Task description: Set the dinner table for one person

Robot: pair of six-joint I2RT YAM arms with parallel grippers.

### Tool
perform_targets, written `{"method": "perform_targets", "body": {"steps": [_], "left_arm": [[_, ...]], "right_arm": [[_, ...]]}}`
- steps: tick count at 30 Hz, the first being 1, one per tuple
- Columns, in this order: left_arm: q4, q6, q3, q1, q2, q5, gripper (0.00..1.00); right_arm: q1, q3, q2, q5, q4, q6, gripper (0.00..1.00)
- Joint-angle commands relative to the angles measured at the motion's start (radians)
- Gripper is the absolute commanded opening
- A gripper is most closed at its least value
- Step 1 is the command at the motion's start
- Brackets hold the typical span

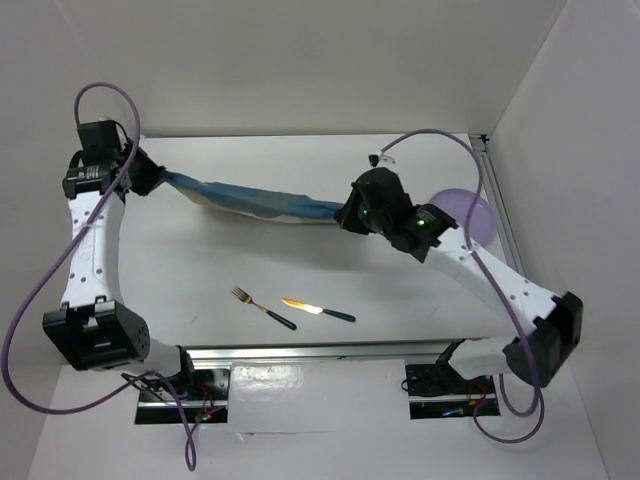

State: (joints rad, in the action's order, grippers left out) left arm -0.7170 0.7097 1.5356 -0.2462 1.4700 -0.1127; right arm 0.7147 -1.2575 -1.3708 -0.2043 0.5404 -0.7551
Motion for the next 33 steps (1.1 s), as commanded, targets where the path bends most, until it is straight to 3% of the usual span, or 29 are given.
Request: {"method": "perform_targets", "body": {"steps": [1,12,18,22,23,24,25,26,29,30,33], "left_arm": [[-0.033,-0.013,0.083,-0.018,-0.132,-0.036,0.00],[-0.164,-0.049,0.251,-0.027,-0.287,-0.107,0.00],[-0.060,-0.038,0.147,-0.027,-0.211,-0.171,0.00],[-0.010,-0.013,0.145,-0.027,-0.106,-0.199,0.00],[-0.001,-0.013,0.146,-0.027,-0.097,-0.199,0.00],[-0.001,-0.013,0.159,-0.018,-0.097,-0.199,0.00],[-0.001,-0.025,0.181,-0.018,-0.083,-0.190,0.00],[-0.001,-0.036,0.193,-0.018,-0.070,-0.189,0.00],[-0.022,-0.049,0.227,-0.018,-0.059,-0.189,0.00],[-0.032,-0.059,0.227,-0.018,-0.059,-0.189,0.00],[-0.032,-0.059,0.227,-0.018,-0.088,-0.180,0.00]], "right_arm": [[0.011,-0.095,0.151,-0.017,0.065,0.091,0.00],[0.011,-0.220,0.288,-0.009,0.171,0.100,0.00],[0.011,-0.195,0.201,-0.047,0.089,0.128,0.00],[0.011,-0.194,0.032,0.069,-0.012,0.284,0.00],[0.011,-0.209,-0.011,0.176,-0.026,0.368,0.00],[0.011,-0.209,-0.095,0.227,-0.039,0.405,0.05],[0.020,-0.226,-0.132,0.279,-0.058,0.436,0.21],[0.020,-0.226,-0.166,0.363,-0.074,0.503,0.48],[0.034,-0.178,-0.243,0.481,-0.180,0.629,0.85],[0.034,-0.165,-0.254,0.500,-0.204,0.652,0.89],[0.043,-0.157,-0.319,0.597,-0.240,0.736,0.89]]}}
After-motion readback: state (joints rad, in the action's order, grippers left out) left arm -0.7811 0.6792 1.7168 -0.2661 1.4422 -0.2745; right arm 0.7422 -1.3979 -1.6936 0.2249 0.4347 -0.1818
